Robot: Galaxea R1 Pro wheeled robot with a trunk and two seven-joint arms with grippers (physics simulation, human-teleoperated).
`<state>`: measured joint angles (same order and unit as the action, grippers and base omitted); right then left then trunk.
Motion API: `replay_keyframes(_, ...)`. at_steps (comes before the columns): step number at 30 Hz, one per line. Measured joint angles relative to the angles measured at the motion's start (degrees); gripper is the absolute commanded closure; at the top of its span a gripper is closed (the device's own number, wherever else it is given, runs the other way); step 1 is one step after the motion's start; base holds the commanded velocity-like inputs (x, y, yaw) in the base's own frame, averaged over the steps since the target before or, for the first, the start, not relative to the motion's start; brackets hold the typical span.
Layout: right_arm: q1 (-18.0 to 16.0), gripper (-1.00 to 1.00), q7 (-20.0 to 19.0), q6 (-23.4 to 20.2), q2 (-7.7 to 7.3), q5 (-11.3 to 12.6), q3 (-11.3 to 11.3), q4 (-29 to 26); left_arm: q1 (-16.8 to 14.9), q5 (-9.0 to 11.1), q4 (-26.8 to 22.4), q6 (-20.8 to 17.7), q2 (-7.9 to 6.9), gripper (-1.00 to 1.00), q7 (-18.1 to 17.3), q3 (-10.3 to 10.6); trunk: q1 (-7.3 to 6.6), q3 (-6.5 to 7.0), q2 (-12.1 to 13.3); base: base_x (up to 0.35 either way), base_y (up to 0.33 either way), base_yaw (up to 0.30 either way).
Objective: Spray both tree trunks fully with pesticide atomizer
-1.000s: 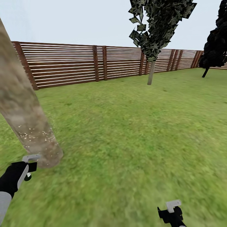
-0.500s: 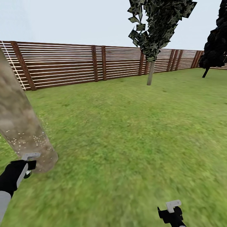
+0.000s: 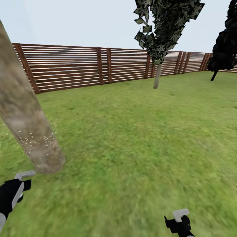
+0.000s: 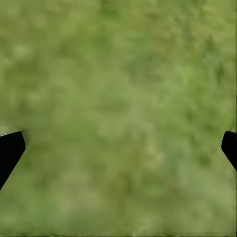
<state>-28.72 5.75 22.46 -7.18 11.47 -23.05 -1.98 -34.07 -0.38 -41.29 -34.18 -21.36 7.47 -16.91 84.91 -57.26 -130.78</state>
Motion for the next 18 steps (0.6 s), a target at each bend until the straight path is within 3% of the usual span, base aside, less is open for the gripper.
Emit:
replay_keyframes(1, 0.00, -1.00, 0.00, -0.01, 0.02, 0.00, 0.00, -0.03, 0.00, 0.01, 0.84, 0.27, 0.03, 1.00, -0.20, 0.08, 0.00, 0.00, 0.00, -0.314, 0.106, 0.000)
replay_keyframes(3, 0.00, -1.00, 0.00, -0.01, 0.13, -0.09, -0.11, -0.18, 0.06, 0.03, 3.30, 4.50, 0.07, 1.00, -1.04, 0.80, 0.00, 0.00, 0.00, -0.315, 0.102, 0.000)
replay_keyframes(4, 0.00, -1.00, -0.02, -0.01, 0.15, -0.15, -0.21, -0.33, 0.08, 0.04, 4.65, 6.47, 0.04, 1.00, -2.07, 2.47, 0.00, 0.00, 0.00, -0.316, 0.093, 0.000)
replay_keyframes(6, -0.01, -1.00, -0.23, -0.04, 0.21, -0.37, -0.31, -0.71, 0.57, -0.72, 7.32, 9.37, 0.00, 1.00, -6.18, 9.75, 0.00, 0.00, 0.00, -0.320, 0.083, 0.000)
replay_keyframes(8, -0.06, -1.00, -0.70, -0.14, 0.25, -1.24, -0.50, -4.12, 1.62, -2.83, 8.47, 13.32, 0.10, 1.00, -10.49, 22.15, 0.00, 0.00, 0.00, -0.321, 0.078, 0.000)
replay_keyframes(9, -0.08, -1.00, -1.55, -0.19, 0.27, -3.91, -1.36, -6.79, 1.82, -3.41, 8.67, 15.70, 0.08, 1.00, -12.66, 26.72, 0.00, 0.00, 0.00, -0.321, 0.077, 0.000)
replay_keyframes(10, -0.07, -1.00, -3.58, -0.27, 0.28, -7.90, -2.57, -9.50, 1.96, -3.91, 8.78, 17.65, 0.07, 1.00, -15.64, 29.41, 0.00, 0.00, 0.00, -0.318, 0.077, 0.000)
replay_keyframes(12, -0.05, -1.00, -8.91, -0.65, 0.25, -14.51, -4.28, -13.71, 2.01, -4.62, 8.83, 20.28, 0.00, 1.00, -24.31, 32.90, 0.00, 0.00, 0.00, -0.309, 0.076, 0.000)
replay_keyframes(14, -0.17, -1.00, -18.96, -0.97, 0.25, -18.81, -4.61, -15.43, 1.96, -6.45, 8.78, 23.66, -0.14, 1.00, -34.78, 34.57, 0.00, 0.00, 0.00, -0.287, 0.076, 0.000)
replay_keyframes(17, -2.02, -1.00, -31.37, -1.27, 0.26, -21.77, -4.58, -18.56, 1.46, -13.73, 8.00, 25.88, 0.38, 1.00, -49.09, 35.33, -0.03, 0.01, 0.00, -0.105, 0.029, 0.000)
replay_keyframes(18, -2.75, -1.00, -35.68, -1.68, 0.26, -23.83, -4.55, -20.25, 1.27, -15.50, 7.74, 26.12, 1.24, 1.00, -53.33, 35.37, -0.03, 0.01, 0.00, -0.024, 0.007, 0.000)
